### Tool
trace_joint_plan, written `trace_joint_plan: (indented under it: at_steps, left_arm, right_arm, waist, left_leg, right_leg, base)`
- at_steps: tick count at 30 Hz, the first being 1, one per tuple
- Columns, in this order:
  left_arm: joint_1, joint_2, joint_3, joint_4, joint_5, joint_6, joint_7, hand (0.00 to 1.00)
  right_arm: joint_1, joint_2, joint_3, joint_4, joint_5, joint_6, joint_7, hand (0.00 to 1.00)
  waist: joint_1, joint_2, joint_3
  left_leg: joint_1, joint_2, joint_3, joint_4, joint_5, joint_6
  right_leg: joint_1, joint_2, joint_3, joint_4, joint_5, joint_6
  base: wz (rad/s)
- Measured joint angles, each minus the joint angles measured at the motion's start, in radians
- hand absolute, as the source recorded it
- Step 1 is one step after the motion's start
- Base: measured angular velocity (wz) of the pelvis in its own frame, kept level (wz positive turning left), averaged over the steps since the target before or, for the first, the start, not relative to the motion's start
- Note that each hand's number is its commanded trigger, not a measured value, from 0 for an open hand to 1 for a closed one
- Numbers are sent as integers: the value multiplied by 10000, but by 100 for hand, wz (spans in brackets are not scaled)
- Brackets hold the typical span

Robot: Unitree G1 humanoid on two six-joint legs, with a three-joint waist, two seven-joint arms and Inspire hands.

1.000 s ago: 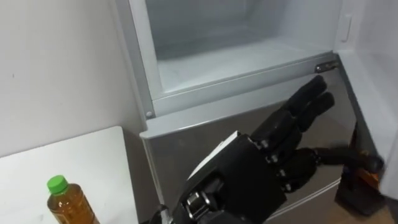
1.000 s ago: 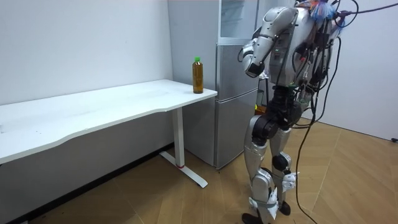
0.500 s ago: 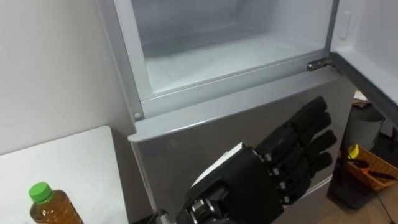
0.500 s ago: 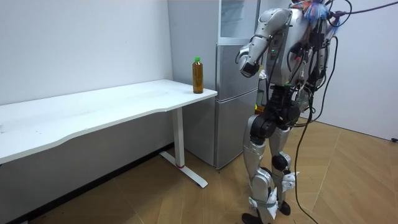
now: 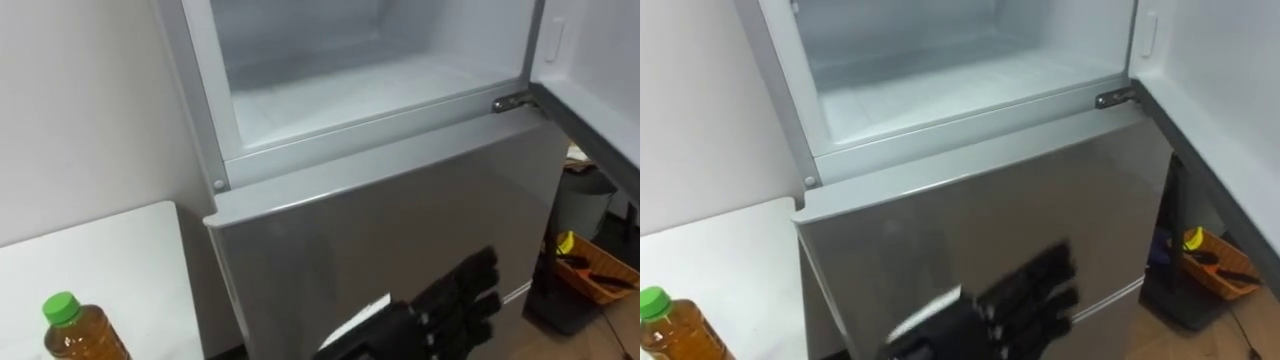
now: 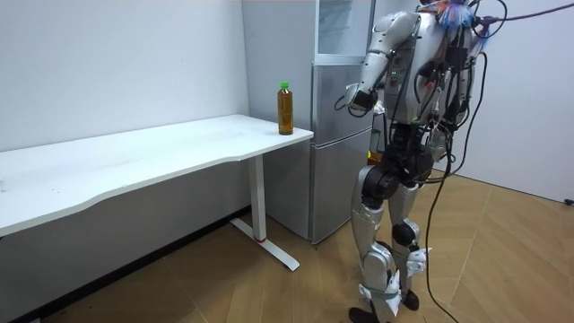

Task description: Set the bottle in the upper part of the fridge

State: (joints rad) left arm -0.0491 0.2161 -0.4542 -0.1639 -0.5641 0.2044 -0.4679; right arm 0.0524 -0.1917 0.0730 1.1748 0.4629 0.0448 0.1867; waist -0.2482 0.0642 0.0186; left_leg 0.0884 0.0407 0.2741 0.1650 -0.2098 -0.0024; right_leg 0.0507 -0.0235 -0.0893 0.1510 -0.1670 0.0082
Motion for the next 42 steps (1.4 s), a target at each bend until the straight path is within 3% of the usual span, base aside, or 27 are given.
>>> trace_joint_plan:
  at_steps: [2, 6, 8, 10, 17, 19, 23, 24, 27, 35, 38, 42]
  left_arm:
    - [315, 104, 23, 548, 500, 74, 10, 0]
    - [1113, 188, 206, 1292, 1687, 82, 55, 0]
    - [1138, 276, 220, 1723, 1864, -33, 42, 0]
    - [1287, 272, 276, 2655, 1902, -231, 90, 0]
    - [1750, 373, 319, 4166, 2814, -348, 657, 0]
    - [1775, 275, 547, 4870, 3312, -616, 731, 0]
    - [1843, 308, 626, 5546, 4173, -679, 1209, 0]
    - [1908, 278, 624, 5885, 4494, -951, 1355, 0]
    - [2062, 251, 647, 6725, 4991, -1232, 1688, 0]
    - [2598, -87, 1709, 8751, 5591, -2075, 2924, 0]
    - [2667, -280, 2247, 9592, 5693, -2245, 3500, 0]
    - [2718, -471, 3012, 10677, 5443, -2788, 4379, 0]
  right_arm:
    - [18, 0, 19, -32, -17, 4, -8, 0]
    - [69, 106, 12, -31, -160, 0, -3, 0]
    - [65, 134, 36, -33, -322, -7, -2, 0]
    - [102, 163, 80, -30, -314, -12, 13, 0]
    - [130, 186, 490, -86, -488, -15, 12, 0]
    - [130, 205, 555, -112, -672, -17, 44, 0]
    - [159, 235, 622, -160, -787, -16, 57, 0]
    - [161, 242, 623, -158, -799, -14, 56, 0]
    - [153, 256, 620, -156, -792, -27, 58, 0]
    - [274, 297, 817, -167, -1160, -453, 160, 0]
    - [280, 301, 820, -143, -1155, -486, 189, 0]
    - [289, 313, 1244, -59, -1107, -651, 119, 0]
  waist:
    - [108, -63, -3]
    - [423, -386, -33]
    - [677, -495, -24]
    - [961, -557, -73]
    - [1440, -589, -98]
    - [1482, -603, -102]
    - [1462, -642, -115]
    - [1469, -648, -112]
    - [1467, -684, -122]
    - [1739, -704, -129]
    - [1979, -717, -117]
    - [2318, -744, -137]
  left_leg:
    - [-3, -1, -3, 0, 0, 0]
    - [-83, -4, -136, 8, 0, 0]
    - [-97, -8, -167, 8, 0, 0]
    - [-89, -14, -175, 8, -1, 0]
    - [-179, -22, -363, 46, 0, -1]
    - [-182, -25, -429, 50, 1, -3]
    - [-260, -42, -595, 124, 2, -5]
    - [-253, -53, -631, 153, 2, -5]
    - [-251, -81, -758, 186, 1, -4]
    - [-244, -148, -1184, 226, 1, -4]
    - [-262, -174, -1254, 219, 0, -2]
    - [-313, -210, -1442, 216, 0, -1]
  right_leg:
    - [3, -5, -45, -1, -1, -1]
    - [2, -18, -217, -14, -4, -4]
    - [3, -32, -263, -8, -3, -4]
    - [31, -42, -294, -8, -3, -4]
    - [19, -60, -512, -7, -14, -11]
    - [65, -69, -614, -8, -28, -17]
    - [97, -89, -788, -10, -40, -21]
    - [147, -96, -806, -16, -51, -18]
    - [203, -109, -857, -15, -94, -6]
    - [432, -153, -1206, -95, -150, 5]
    - [468, -190, -1333, -154, -173, 20]
    - [506, -194, -1433, -158, -185, 35]
  base:
    - [5]
    - [11]
    - [10]
    - [0]
    - [8]
    - [10]
    - [12]
    - [14]
    - [11]
    - [15]
    - [10]
    - [10]
